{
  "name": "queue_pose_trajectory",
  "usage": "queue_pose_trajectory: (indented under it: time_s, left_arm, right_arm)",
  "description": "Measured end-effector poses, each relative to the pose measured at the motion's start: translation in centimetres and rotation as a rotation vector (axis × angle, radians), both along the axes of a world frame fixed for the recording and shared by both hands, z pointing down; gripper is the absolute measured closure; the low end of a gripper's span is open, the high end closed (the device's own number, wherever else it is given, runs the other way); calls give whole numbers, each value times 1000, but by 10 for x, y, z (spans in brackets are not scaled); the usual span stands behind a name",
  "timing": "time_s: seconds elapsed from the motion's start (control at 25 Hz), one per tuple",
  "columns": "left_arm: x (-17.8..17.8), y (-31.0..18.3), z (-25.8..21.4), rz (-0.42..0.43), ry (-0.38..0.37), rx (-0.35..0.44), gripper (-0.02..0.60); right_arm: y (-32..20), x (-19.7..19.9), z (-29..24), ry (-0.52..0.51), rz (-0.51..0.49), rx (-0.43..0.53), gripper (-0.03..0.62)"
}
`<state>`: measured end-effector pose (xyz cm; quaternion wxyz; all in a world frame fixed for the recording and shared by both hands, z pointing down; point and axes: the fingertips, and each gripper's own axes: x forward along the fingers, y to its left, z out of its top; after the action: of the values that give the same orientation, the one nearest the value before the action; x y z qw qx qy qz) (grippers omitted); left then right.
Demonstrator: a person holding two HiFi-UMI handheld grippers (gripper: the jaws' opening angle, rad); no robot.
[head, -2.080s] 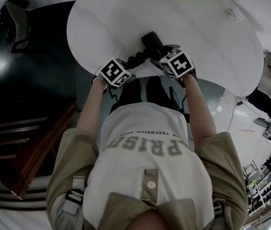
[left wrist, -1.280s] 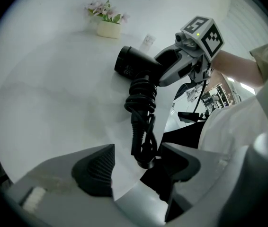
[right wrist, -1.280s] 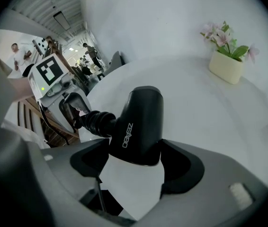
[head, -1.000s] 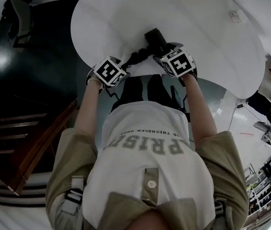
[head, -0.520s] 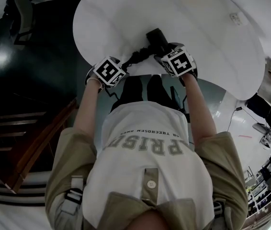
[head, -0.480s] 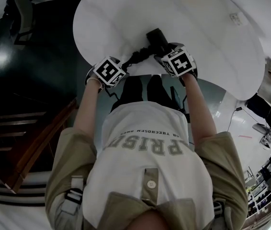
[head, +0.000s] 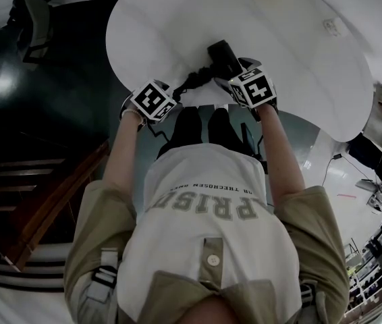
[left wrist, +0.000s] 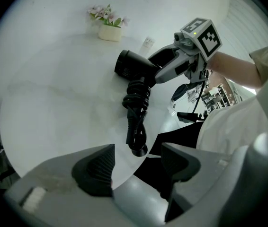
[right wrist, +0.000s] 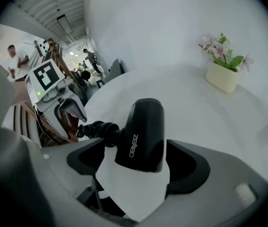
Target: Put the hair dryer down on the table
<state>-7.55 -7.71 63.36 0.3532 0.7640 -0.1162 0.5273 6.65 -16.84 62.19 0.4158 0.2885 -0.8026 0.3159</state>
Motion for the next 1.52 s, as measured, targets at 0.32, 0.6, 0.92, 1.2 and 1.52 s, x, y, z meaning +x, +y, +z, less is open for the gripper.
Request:
queue_pose_trajectory:
  time_s: [0.32,0.6,0.92,1.2,1.52]
  left_arm:
    - [0,-19,-30,-127,92,109,263]
    - [-3,-72,-100,-309,199,414,262]
    - [-30,-122,-220,-564,276,974,269]
    - [-41,-116,-315,-685,352,1362,452]
    - [-42,-105,-350,-717,398,1513,521]
  right_arm:
    - [-10,1,-42,-82,98,106,175]
    - [-39,11,-131,-209,253,442,175]
    - [-47,31,-236,-275,376,760,178]
    - [-32,38,-296,-275,385,951,298]
    - [-17,40,-312,-270,409,1026,418]
